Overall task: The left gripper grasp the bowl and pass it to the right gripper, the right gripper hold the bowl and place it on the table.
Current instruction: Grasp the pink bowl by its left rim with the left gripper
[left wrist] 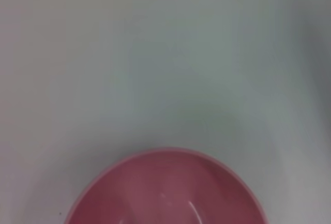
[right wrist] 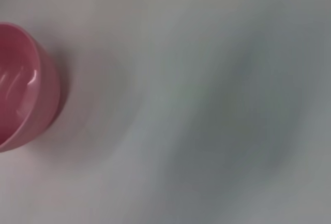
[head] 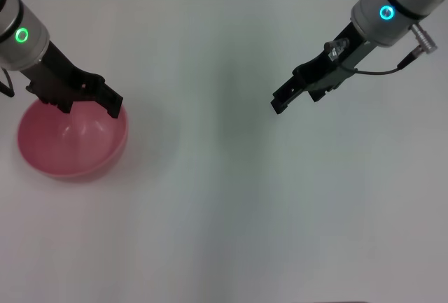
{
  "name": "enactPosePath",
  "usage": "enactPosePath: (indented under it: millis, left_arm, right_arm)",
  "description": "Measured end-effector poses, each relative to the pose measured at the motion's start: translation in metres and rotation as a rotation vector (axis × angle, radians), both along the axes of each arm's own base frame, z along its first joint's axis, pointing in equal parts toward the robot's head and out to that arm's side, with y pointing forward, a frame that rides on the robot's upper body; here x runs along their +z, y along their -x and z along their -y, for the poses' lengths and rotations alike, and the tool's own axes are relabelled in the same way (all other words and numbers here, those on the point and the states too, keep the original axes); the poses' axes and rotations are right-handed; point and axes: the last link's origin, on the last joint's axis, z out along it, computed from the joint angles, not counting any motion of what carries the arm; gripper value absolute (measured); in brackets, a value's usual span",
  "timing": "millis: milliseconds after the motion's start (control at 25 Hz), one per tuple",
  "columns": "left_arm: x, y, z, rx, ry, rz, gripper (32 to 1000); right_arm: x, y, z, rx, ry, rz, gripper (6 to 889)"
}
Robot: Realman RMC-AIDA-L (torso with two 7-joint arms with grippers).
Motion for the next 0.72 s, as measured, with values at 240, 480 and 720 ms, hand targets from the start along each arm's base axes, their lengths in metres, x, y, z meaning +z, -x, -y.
enactPosePath:
  millis: [240, 480, 720]
  left_arm:
    - [0.0001, -0.0002, 0.0, 0.0, 0.001, 0.0, 887]
    - [0.0002, -0.0004, -0.0001, -0.001, 0.001, 0.0, 886]
    - [0.0002, -0.0009, -0.0006, -0.003, -0.001, 0.0, 885]
  right_arm:
    - [0.0004, 0.0005, 0.0001, 0.001, 0.001, 0.0, 880]
    - [0.0006, 0.0008, 0.0, 0.002, 0.002, 0.001, 880]
    - [0.0007, 0.0013, -0.0001, 0.002, 0.001, -0.002, 880]
